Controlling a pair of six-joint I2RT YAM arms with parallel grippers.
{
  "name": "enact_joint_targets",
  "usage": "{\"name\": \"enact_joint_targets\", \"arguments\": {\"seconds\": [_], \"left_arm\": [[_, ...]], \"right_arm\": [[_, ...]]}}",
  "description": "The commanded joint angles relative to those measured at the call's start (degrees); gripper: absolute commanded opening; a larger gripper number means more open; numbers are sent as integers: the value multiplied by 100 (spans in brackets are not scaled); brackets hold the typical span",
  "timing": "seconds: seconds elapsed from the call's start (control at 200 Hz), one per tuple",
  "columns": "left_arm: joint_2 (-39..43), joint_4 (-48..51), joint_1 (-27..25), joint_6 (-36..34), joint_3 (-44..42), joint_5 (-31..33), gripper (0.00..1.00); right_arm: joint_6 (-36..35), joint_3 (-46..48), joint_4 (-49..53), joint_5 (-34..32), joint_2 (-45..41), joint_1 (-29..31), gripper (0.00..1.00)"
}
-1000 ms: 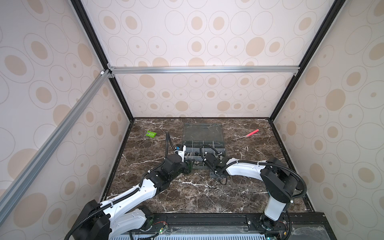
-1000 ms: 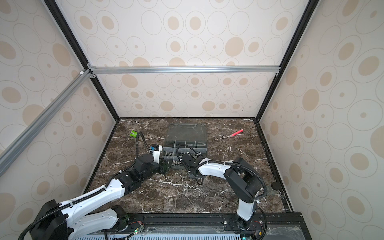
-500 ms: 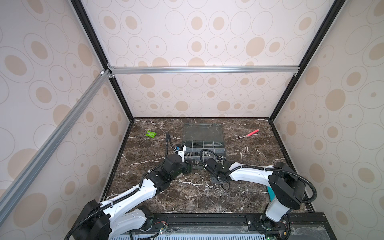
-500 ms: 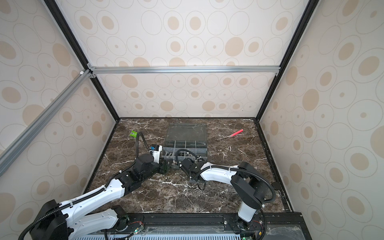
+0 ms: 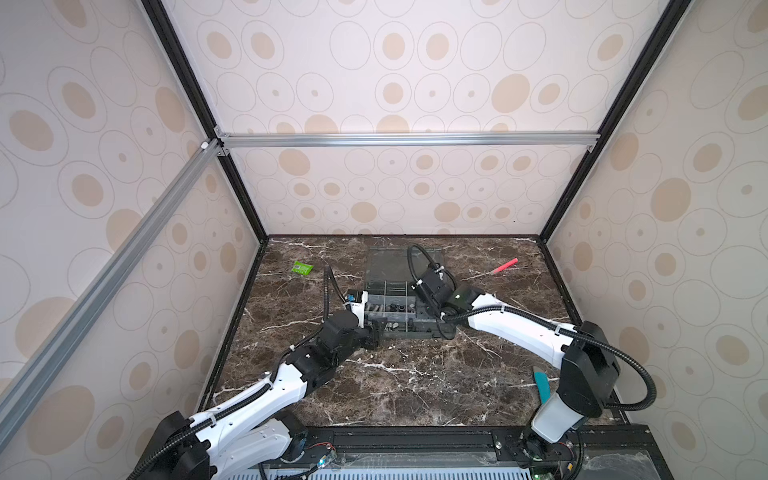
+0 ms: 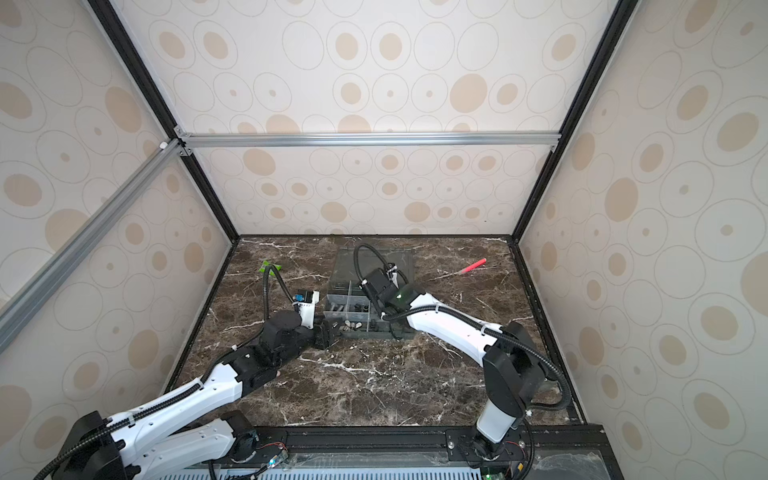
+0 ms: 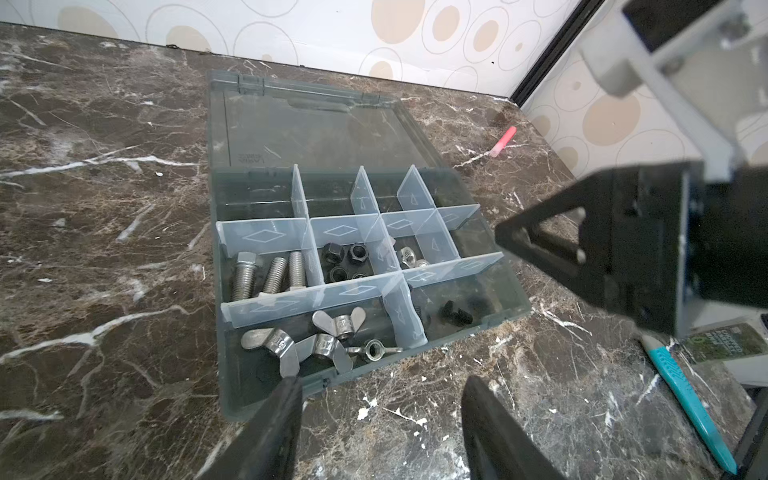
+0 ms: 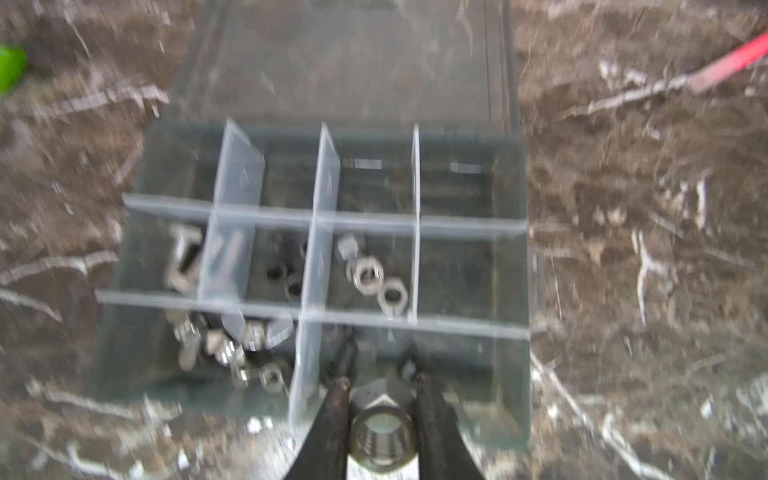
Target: Sort the screws and nuts into containers
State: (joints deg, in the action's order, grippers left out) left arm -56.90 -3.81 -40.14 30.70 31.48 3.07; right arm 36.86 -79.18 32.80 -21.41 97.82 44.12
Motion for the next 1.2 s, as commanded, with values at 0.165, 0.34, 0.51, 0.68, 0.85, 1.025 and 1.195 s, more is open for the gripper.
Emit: {"name": "enact_joint_targets", "arguments": {"seconds": [0.165,0.34,0.51,0.68,0.85,1.025,1.195], "left_arm": [[318,83,63,156,-164,149,62],[442,169,72,114,-186,213,62],[505,170,85,103,-213,247,62],[514,172,85,103,-213,249,62],[545,197,94,121,-216,390,63],[658,206,108,79,-200,823,64],[924,194,187,-113,-159,1608,66]], "right_arm": [[-577,-837,130,352,1138,-291,24],[-508,-936,233,355,1405,-317,26],[-475,-904,242,283,1392,-318,32],[-471,-928,333,196,1399,-329,39],[-434,-872,352,161,1304,-330,46],[-556,-708,260,-22,976,-342,48],[-846,-453,120,-441,370,-376,50]]}}
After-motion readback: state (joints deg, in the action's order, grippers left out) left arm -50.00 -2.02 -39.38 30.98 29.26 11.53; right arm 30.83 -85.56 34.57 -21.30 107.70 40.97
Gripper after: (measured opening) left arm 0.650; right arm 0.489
